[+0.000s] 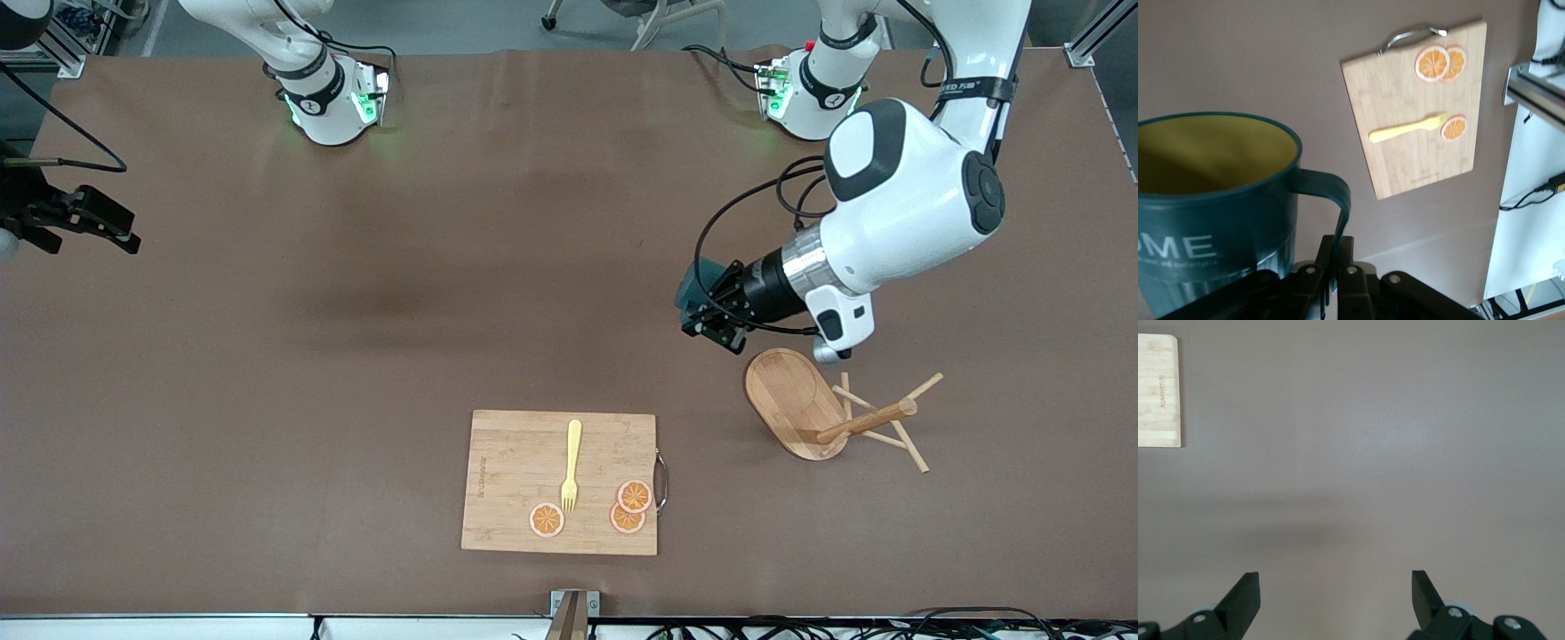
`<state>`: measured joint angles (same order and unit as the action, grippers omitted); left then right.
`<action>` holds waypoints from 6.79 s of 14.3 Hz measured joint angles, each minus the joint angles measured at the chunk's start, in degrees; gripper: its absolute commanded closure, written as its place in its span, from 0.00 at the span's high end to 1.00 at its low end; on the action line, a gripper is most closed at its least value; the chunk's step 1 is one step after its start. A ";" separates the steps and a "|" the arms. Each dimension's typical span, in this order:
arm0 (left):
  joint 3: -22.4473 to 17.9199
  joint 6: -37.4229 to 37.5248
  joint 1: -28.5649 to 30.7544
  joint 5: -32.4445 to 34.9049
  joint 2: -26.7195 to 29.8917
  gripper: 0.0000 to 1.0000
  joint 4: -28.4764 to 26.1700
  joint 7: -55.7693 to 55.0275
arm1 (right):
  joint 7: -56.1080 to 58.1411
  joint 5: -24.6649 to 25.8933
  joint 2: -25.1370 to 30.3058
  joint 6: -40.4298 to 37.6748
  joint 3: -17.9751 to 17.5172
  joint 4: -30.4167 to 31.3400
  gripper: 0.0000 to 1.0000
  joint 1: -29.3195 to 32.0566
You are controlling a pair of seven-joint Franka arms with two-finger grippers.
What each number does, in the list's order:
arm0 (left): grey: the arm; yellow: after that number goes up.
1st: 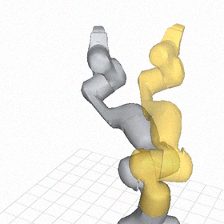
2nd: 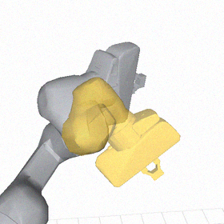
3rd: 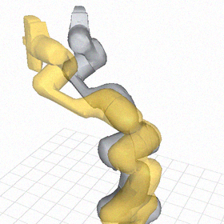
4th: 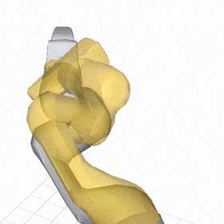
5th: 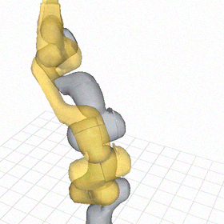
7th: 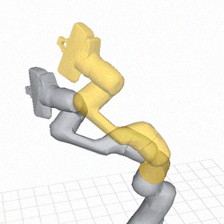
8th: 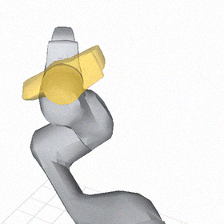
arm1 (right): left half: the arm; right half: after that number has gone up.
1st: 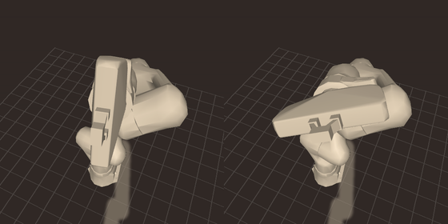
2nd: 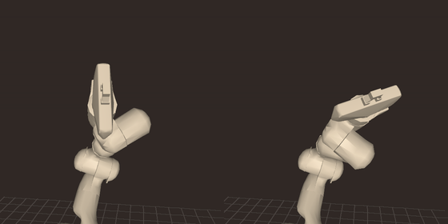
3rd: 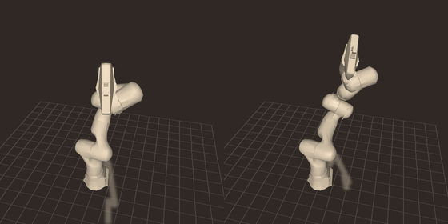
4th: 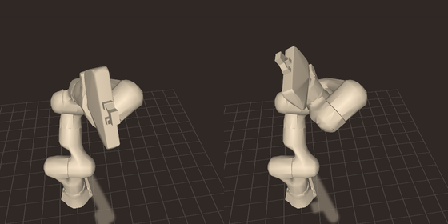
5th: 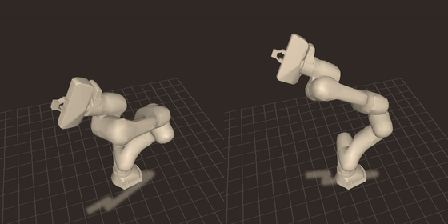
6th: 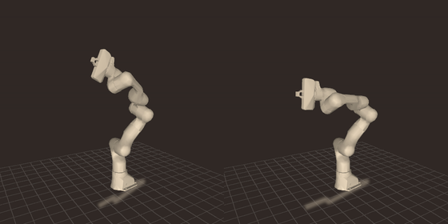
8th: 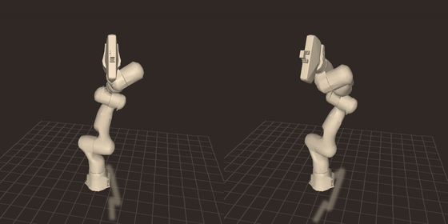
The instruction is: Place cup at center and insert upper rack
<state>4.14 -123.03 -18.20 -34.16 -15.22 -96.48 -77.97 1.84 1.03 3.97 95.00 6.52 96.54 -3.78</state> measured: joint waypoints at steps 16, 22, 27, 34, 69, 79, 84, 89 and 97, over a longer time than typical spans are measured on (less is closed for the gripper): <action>-0.05 -0.93 9.01 -0.02 -0.10 0.01 -4.01 9.93 | 0.00 -0.06 0.00 0.03 -0.06 -0.03 1.00 0.09; -0.06 -2.40 9.66 -2.72 -0.83 0.01 -3.24 13.16 | 0.07 -0.07 0.00 0.03 -1.56 -0.04 1.00 3.83; -0.12 -3.70 9.69 -4.34 -2.51 0.01 -2.45 16.36 | 0.06 -0.09 0.00 0.04 -5.35 -0.07 1.00 6.88; -0.30 -4.19 11.77 -4.57 -3.04 0.01 -1.98 18.62 | 0.06 -0.09 0.00 0.06 -5.55 -0.77 1.00 7.09; -0.28 -4.24 15.93 -4.61 -8.60 0.97 2.10 23.69 | 0.04 -0.09 0.00 0.51 -5.54 -1.08 1.00 7.56; -0.45 -4.24 15.93 -4.61 -8.60 1.00 5.65 23.78 | 0.03 -0.09 0.00 0.51 -5.53 -1.08 1.00 7.57; -0.46 -4.24 15.93 -4.61 -8.61 1.00 6.17 23.78 | 0.03 -0.09 0.00 0.51 -5.53 -1.09 1.00 7.57; -0.53 -4.27 15.97 2.16 -8.44 1.00 6.79 24.00 | 0.03 -0.09 0.00 0.51 -5.53 -1.09 1.00 7.57; -0.47 1.12 16.05 18.95 -3.46 1.00 7.36 28.71 | 0.03 -0.09 0.00 0.51 -5.53 -1.11 1.00 7.57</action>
<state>3.67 -121.91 -2.14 -15.21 -18.68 -89.12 -49.27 1.88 0.95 3.97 95.51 0.98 95.43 3.79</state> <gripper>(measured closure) 0.000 0.000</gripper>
